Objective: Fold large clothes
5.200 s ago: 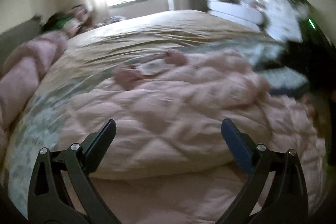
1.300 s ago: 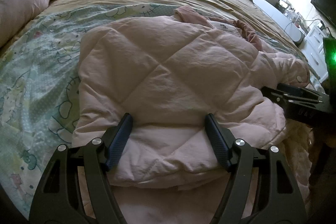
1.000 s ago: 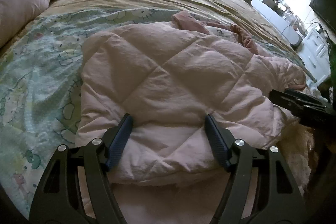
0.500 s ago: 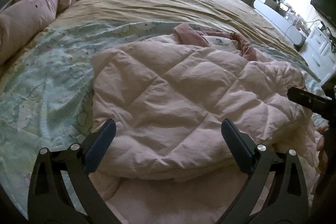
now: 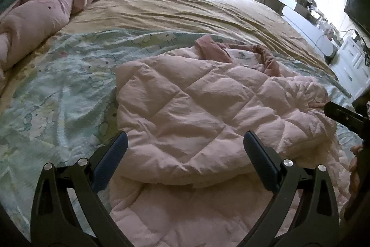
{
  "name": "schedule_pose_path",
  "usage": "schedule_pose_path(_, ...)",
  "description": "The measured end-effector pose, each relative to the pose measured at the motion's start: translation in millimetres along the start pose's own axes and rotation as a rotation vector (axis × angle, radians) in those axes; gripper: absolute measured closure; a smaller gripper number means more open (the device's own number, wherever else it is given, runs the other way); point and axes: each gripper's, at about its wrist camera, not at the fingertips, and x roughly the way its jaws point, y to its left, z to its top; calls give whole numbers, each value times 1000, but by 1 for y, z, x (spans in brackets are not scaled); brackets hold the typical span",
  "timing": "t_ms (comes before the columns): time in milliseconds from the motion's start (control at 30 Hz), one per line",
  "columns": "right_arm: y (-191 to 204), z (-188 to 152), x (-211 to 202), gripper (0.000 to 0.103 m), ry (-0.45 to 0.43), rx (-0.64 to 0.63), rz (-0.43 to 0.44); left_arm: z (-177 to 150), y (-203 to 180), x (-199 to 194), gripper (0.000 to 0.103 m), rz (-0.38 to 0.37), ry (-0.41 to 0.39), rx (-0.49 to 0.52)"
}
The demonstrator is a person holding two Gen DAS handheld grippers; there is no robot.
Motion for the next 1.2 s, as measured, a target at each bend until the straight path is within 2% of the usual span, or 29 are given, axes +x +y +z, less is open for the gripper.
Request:
schedule_pose_path(633, -10, -3, -56, 4, -83, 11, 16, -9, -14, -48, 9, -23, -91, -8)
schedule_pose_path(867, -14, -5, -78, 4, -113, 10, 27, -13, -14, -71, 9, -54, -133, -62)
schedule_pose_path(1200, -18, -10, -106, 4, -156, 7, 46, -21, -16, -98, 9, -69, -173, -81)
